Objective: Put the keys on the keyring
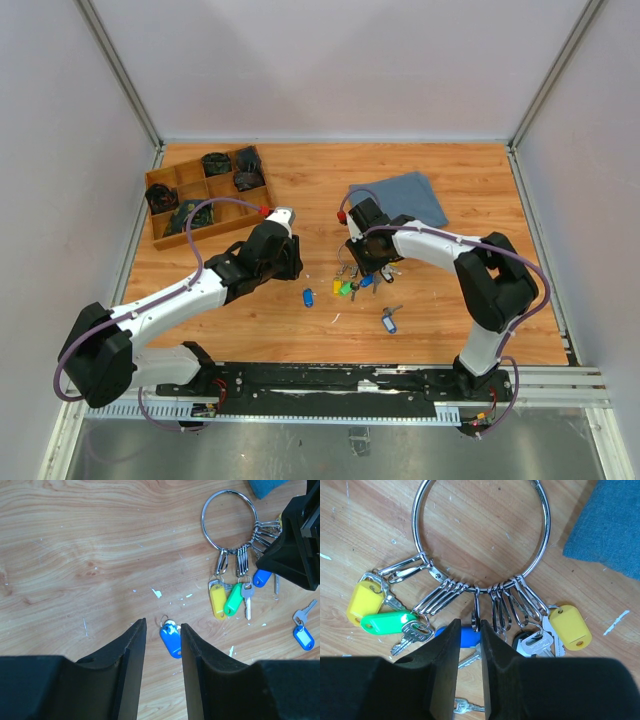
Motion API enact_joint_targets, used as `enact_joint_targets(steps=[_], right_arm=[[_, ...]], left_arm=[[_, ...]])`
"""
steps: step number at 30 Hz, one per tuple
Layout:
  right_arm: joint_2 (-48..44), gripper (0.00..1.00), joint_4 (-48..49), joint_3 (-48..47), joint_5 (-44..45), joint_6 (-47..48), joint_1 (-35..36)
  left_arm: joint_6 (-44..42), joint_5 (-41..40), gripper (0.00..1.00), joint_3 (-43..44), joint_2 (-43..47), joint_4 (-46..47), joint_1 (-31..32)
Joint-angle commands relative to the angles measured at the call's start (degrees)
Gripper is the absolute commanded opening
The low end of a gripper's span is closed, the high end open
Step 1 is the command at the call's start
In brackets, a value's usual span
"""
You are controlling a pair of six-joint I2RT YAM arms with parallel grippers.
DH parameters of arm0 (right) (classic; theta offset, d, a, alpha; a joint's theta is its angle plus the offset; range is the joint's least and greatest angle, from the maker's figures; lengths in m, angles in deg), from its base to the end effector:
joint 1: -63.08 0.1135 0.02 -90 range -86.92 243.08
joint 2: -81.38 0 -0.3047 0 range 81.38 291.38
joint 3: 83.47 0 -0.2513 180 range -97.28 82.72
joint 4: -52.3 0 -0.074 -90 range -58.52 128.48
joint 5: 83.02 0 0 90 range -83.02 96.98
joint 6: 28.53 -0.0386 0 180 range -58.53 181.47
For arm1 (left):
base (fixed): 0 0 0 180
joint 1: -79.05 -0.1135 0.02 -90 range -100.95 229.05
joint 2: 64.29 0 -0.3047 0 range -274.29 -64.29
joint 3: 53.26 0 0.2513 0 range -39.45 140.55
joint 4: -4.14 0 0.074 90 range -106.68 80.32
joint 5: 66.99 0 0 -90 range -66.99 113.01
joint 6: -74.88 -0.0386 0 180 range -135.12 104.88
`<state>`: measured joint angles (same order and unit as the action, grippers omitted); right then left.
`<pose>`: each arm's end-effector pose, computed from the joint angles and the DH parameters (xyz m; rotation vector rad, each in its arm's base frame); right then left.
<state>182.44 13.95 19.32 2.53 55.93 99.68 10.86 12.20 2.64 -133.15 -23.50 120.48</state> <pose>0.2878 0.2175 0.2114 -0.7469 2.5910 0.3376 0.1847 -0.1534 0.2685 0.2095 2.2875 -0.4051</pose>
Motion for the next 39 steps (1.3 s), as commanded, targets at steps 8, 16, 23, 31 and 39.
enact_joint_targets(steps=[8, 16, 23, 31, 39], right_arm=[[2.08, 0.18, -1.35, -1.95, 1.11, -1.14, -0.57], [-0.97, 0.01, -1.5, -1.56, 1.18, 0.63, -0.56], [-6.66, 0.01, -13.82, -6.31, -2.96, 5.94, -0.57], [-11.15, 0.01, -30.71, -15.4, -14.57, 8.88, -0.57], [-17.14, 0.01, -40.09, -26.03, -20.01, 9.06, -0.59]], left_arm=[[0.48, -0.25, 0.38, 1.07, 0.29, 0.12, -0.21], [-0.04, -1.41, 0.37, 1.86, 1.14, -0.77, -0.26], [-3.1, -3.25, 0.38, 4.8, 4.86, -2.41, -0.21], [-8.16, -9.98, 0.45, 7.23, 9.48, -0.31, 6.66], [-17.16, -9.16, 0.63, 5.69, 16.73, 9.82, 14.93]])
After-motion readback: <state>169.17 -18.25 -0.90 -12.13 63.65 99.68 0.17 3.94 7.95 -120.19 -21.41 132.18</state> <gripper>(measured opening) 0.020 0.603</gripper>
